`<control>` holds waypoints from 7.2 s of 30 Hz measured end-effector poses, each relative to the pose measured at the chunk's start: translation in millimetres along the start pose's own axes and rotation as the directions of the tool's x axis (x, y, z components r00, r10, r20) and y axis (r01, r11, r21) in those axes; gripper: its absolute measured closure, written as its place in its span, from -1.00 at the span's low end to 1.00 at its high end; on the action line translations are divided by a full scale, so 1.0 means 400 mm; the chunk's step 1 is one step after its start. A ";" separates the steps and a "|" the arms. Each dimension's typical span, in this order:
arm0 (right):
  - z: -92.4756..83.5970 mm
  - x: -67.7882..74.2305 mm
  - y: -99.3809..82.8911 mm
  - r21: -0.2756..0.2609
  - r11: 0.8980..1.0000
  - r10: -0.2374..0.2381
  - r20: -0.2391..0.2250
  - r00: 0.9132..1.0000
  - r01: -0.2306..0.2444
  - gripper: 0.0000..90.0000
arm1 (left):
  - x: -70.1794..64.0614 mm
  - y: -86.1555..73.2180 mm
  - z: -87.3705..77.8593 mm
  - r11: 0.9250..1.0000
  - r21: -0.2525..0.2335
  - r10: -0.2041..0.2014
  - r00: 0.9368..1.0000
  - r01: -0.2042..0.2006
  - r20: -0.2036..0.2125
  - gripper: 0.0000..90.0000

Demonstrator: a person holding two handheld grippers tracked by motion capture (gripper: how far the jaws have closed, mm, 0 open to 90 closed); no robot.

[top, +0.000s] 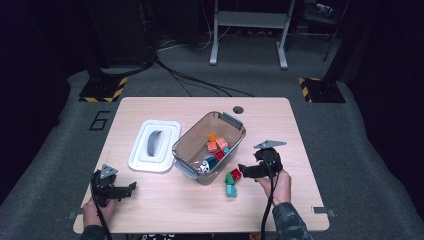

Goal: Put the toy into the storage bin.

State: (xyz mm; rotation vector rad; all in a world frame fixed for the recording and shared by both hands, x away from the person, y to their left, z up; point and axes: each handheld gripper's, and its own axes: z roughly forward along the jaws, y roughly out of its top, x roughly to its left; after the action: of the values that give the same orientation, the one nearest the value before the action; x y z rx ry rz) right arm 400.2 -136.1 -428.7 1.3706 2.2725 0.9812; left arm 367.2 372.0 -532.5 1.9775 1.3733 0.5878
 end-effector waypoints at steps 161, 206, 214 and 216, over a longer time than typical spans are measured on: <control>0.041 0.171 0.205 0.053 0.960 -0.271 -0.056 0.961 0.274 0.30 | 0.001 0.001 -0.001 1.000 0.007 0.001 1.000 -0.001 0.002 -0.96; -0.020 0.065 0.074 0.005 0.992 -0.127 -0.054 0.990 0.128 -0.87 | 0.000 0.001 -0.001 1.000 0.007 0.001 1.000 -0.001 0.002 -0.96; 0.029 0.047 -0.013 0.070 0.996 -0.050 -0.081 0.995 0.056 -1.00 | 0.000 0.001 0.000 1.000 0.005 0.000 1.000 0.000 0.001 -0.96; 0.040 0.049 -0.026 0.071 0.995 -0.063 -0.068 0.996 0.067 -1.00 | 0.000 0.001 -0.001 1.000 0.007 0.000 1.000 0.000 0.002 -0.96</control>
State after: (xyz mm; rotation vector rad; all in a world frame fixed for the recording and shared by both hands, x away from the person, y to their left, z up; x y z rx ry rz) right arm 392.9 -116.0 -445.8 1.3019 2.4074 0.9444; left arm 367.3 372.1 -532.0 1.9831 1.3755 0.5825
